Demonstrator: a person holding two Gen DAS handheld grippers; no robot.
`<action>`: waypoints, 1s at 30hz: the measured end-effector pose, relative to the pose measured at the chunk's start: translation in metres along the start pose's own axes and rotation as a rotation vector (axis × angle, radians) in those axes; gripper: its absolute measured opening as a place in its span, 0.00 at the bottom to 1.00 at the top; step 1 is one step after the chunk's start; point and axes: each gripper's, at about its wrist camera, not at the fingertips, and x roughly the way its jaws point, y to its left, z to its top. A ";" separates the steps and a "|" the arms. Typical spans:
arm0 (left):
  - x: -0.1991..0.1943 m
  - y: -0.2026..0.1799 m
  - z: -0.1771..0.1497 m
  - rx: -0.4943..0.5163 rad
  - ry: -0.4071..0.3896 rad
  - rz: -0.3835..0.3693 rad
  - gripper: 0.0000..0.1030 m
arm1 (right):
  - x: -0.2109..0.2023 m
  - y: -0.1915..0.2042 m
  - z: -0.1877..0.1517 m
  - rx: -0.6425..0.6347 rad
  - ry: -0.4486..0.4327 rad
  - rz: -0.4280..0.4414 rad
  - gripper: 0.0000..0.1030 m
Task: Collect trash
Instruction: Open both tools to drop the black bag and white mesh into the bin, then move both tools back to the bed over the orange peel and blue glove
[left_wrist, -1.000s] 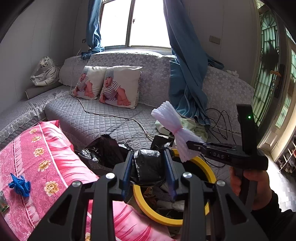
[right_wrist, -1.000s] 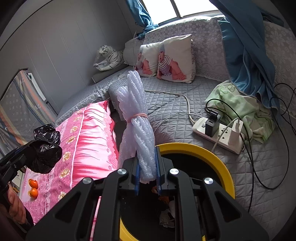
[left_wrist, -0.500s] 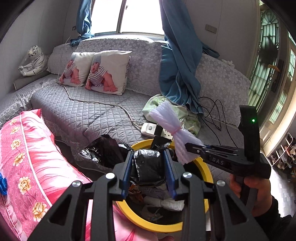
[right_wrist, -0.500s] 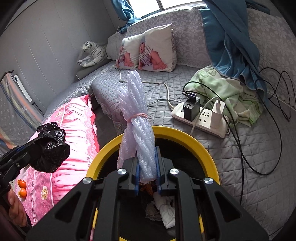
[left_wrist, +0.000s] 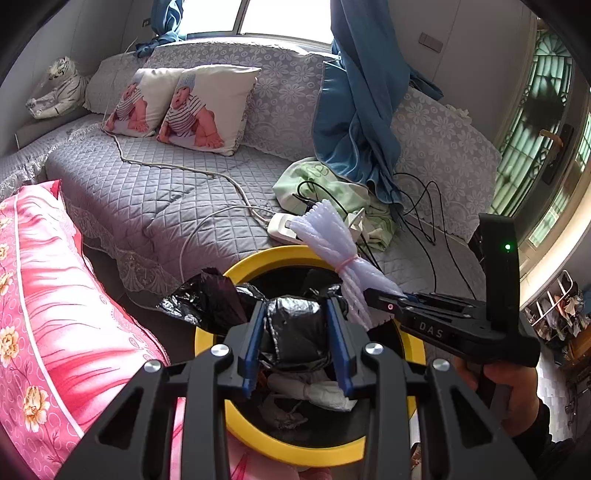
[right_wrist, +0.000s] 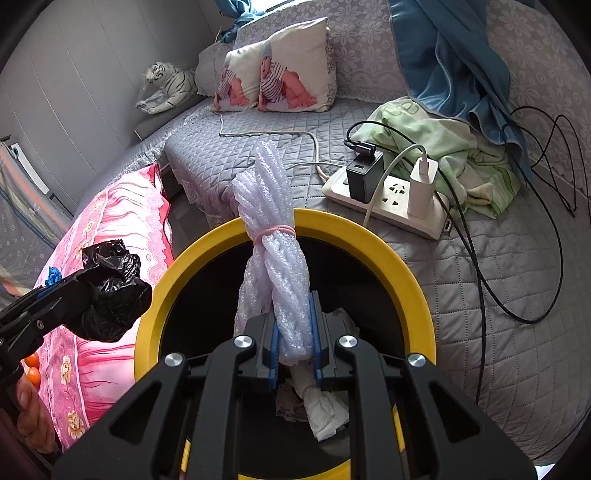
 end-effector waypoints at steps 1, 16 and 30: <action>0.002 0.001 -0.001 -0.003 0.007 -0.004 0.30 | 0.001 -0.001 -0.001 0.001 0.004 -0.001 0.13; -0.016 0.023 0.002 -0.099 -0.023 -0.016 0.50 | -0.013 -0.022 0.003 0.067 -0.025 -0.068 0.43; -0.102 0.086 0.007 -0.166 -0.150 0.146 0.50 | -0.035 0.043 0.022 -0.066 -0.074 0.012 0.43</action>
